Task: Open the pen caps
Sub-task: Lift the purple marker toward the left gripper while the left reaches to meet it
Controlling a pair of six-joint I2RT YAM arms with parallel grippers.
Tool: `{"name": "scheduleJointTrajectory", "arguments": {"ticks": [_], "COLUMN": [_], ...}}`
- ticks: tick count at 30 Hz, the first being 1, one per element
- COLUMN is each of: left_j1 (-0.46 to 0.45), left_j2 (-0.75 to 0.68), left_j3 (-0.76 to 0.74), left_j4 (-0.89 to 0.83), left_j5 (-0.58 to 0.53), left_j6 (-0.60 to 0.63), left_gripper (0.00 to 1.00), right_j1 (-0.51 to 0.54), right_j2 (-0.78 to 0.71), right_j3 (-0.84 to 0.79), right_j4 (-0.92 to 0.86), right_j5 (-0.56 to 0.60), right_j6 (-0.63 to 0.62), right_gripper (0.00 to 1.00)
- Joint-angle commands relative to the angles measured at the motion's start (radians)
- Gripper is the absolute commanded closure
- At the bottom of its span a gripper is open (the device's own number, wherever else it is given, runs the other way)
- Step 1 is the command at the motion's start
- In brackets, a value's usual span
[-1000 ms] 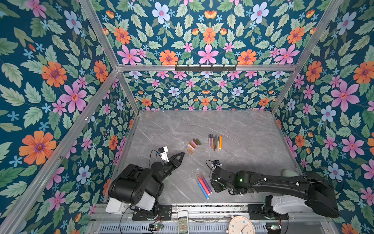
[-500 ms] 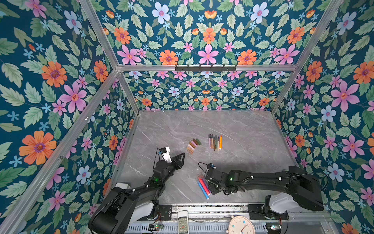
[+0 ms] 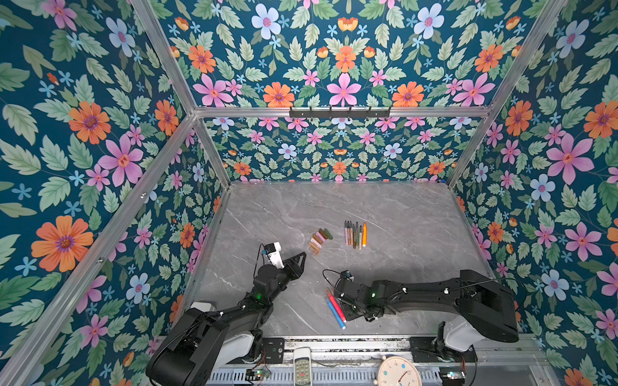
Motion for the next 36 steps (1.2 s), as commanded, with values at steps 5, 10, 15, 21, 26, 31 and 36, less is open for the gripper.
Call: {"name": "scheduleJointTrajectory", "arguments": {"ticks": [5,10,15,21,26,31,36], "left_j1": [-0.001,-0.001,-0.009,-0.126,-0.214,-0.241,-0.255], "left_j2": [0.018,0.096,0.211,0.202,0.216,0.257,0.269], "left_j3": [0.005,0.008,0.028,0.184,0.260,0.284,0.281], "left_j4": [0.014,0.138,0.293,0.017,-0.101,-0.081,0.040], "left_j5": [0.031,0.157,0.234,0.202,0.260,0.347,0.367], "left_j6": [0.020,0.023,0.008,0.093,-0.038,-0.156,-0.257], "left_gripper": [0.51,0.41,0.43,0.44,0.44,0.44,0.45], "right_j1": [0.000,0.000,-0.002,-0.023,-0.035,-0.034,-0.050], "right_j2": [0.056,0.037,-0.069,-0.235,-0.362,-0.420,-0.432], "right_j3": [0.042,0.019,0.007,-0.021,-0.025,-0.015,-0.008], "right_j4": [-0.130,-0.075,-0.101,-0.087,-0.082,-0.075,-0.087], "right_j5": [0.059,0.040,0.071,0.049,0.040,0.051,0.062], "right_j6": [0.044,0.026,-0.015,-0.036,-0.039,-0.071,-0.081], "right_gripper": [0.67,0.76,0.86,0.88,0.88,0.90,0.90]}}
